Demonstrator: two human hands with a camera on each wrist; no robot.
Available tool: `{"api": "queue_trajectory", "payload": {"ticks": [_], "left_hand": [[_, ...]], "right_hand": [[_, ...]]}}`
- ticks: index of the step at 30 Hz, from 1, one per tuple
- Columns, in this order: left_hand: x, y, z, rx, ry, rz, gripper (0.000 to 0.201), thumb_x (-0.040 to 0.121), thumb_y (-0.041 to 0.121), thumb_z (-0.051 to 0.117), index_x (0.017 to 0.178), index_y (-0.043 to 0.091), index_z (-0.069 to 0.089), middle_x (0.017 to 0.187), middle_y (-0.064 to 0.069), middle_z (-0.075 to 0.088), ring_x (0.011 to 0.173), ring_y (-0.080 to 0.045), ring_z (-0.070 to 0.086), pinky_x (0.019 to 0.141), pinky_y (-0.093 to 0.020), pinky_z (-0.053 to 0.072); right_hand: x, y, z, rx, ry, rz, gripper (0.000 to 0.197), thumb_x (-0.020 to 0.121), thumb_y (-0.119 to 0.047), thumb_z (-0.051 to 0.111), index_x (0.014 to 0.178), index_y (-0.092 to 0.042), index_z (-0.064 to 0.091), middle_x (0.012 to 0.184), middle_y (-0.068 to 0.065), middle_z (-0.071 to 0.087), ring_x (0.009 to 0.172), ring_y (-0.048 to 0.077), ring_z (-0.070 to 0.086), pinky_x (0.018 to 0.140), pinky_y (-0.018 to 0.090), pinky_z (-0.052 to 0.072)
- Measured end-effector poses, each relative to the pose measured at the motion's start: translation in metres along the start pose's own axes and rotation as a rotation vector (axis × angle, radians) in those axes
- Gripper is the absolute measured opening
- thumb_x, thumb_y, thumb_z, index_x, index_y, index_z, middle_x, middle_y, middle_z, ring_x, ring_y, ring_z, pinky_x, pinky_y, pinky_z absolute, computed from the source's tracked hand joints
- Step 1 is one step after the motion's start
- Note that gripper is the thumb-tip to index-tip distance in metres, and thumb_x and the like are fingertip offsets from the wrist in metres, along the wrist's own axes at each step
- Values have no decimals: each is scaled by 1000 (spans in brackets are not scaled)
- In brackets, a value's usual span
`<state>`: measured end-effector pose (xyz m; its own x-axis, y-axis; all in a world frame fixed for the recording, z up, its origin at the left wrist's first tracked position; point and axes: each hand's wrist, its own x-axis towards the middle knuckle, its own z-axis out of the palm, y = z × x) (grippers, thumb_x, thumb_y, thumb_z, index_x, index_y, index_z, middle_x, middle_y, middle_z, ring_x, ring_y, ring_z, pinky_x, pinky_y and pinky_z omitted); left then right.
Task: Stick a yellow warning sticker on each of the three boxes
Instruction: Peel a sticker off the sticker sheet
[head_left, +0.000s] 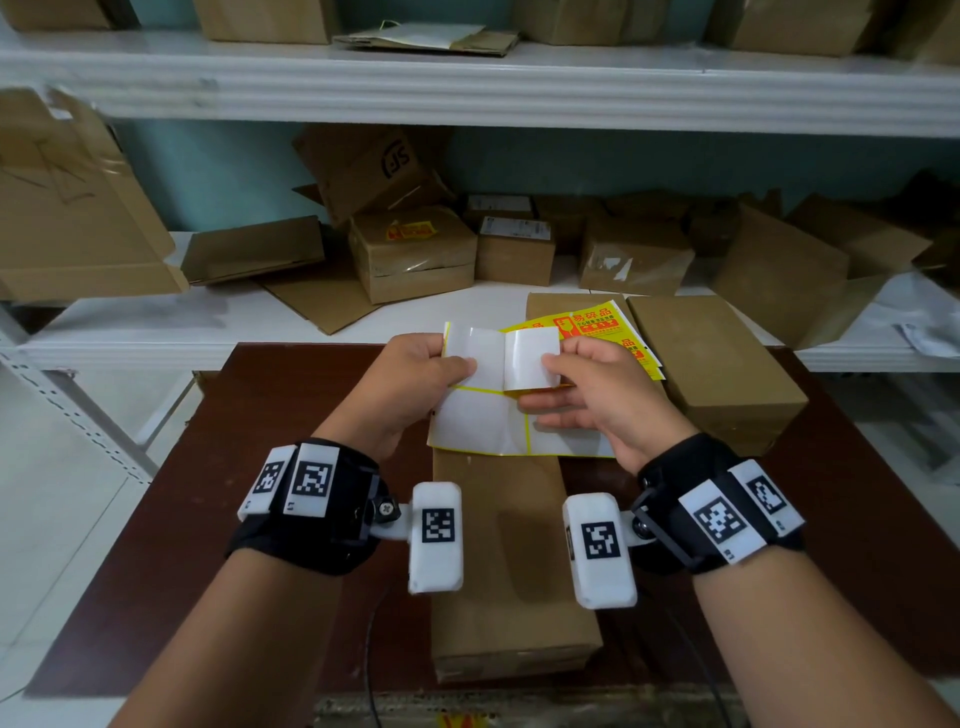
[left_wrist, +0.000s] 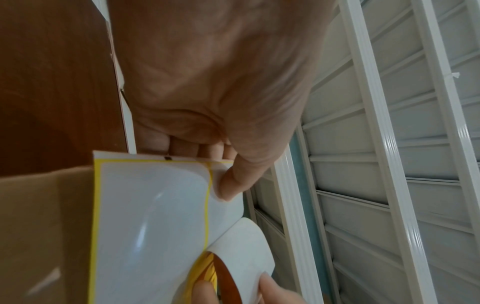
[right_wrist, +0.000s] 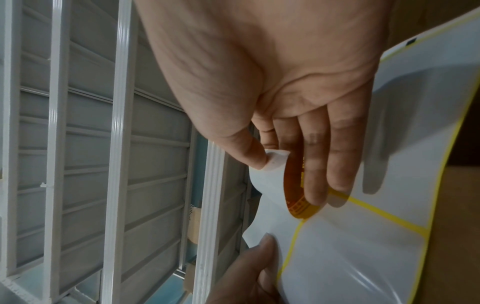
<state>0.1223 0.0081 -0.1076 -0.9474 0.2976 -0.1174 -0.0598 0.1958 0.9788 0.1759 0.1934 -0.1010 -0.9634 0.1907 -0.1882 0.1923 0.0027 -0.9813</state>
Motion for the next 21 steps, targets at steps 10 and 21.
{"api": "queue_trajectory", "payload": {"ticks": [10, 21], "left_hand": [[4, -5, -4, -56, 28, 5, 15, 96, 8, 61, 99, 9, 76, 90, -10, 78, 74, -17, 73, 65, -27, 58], [4, -7, -6, -49, 52, 13, 14, 95, 7, 63, 97, 11, 76, 90, -10, 79, 72, -16, 72, 67, -28, 57]], "right_hand": [[2, 2, -3, 7, 10, 13, 16, 99, -12, 57, 83, -14, 58, 107, 19, 71, 85, 30, 78, 68, 38, 60], [4, 4, -11, 39, 55, 51, 21, 98, -12, 58, 116, -2, 62, 123, 24, 69, 83, 31, 78, 67, 37, 59]]}}
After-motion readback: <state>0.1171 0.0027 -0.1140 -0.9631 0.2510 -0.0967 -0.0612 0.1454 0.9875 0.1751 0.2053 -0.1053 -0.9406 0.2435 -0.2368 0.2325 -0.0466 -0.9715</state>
